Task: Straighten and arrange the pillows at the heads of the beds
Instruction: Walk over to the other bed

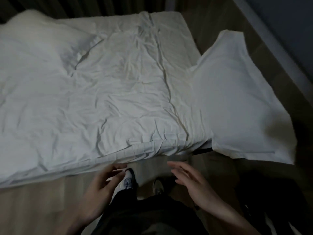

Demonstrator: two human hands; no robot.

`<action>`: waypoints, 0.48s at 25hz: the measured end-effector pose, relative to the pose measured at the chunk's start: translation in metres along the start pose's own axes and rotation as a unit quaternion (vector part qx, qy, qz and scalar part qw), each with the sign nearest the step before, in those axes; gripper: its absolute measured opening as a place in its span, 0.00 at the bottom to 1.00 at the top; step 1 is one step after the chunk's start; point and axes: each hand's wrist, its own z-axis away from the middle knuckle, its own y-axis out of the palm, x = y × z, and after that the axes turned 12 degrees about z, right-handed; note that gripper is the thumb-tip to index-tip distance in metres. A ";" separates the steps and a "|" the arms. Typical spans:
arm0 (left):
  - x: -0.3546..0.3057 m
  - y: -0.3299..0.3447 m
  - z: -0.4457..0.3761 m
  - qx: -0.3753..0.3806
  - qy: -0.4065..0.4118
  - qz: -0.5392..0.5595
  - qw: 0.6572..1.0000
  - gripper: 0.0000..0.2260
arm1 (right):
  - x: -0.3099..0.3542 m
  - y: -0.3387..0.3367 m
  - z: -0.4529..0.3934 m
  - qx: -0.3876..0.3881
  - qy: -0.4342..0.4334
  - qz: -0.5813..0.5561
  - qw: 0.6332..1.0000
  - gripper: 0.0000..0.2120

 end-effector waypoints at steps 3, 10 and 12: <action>0.025 -0.023 0.034 -0.063 0.008 0.021 0.998 0.09 | 0.010 0.029 0.002 0.034 -0.024 0.027 0.999 0.12; 0.076 -0.091 0.101 -0.135 -0.008 0.073 0.988 0.10 | 0.034 0.117 -0.001 0.097 -0.071 0.094 0.988 0.12; 0.091 -0.123 0.122 -0.160 -0.008 0.082 0.984 0.11 | 0.039 0.158 0.002 0.113 -0.080 0.104 0.985 0.11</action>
